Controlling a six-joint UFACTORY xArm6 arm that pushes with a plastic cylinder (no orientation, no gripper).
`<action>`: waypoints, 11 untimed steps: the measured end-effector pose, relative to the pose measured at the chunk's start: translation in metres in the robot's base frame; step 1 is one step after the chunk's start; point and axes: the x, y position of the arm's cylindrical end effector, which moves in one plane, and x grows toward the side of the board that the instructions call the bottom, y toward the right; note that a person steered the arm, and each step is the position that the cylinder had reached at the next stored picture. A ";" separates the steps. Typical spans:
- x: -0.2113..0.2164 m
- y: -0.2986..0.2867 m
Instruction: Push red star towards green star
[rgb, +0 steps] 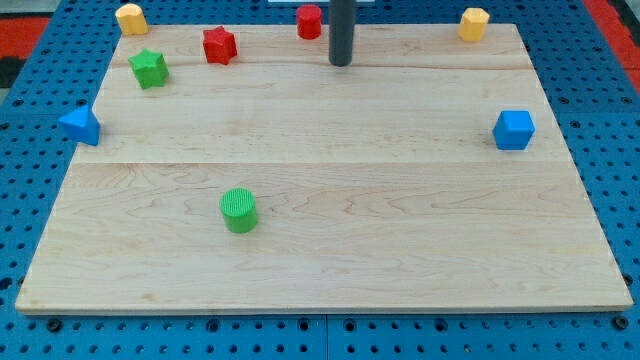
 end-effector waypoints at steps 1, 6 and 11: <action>-0.014 -0.020; -0.057 -0.088; -0.059 -0.152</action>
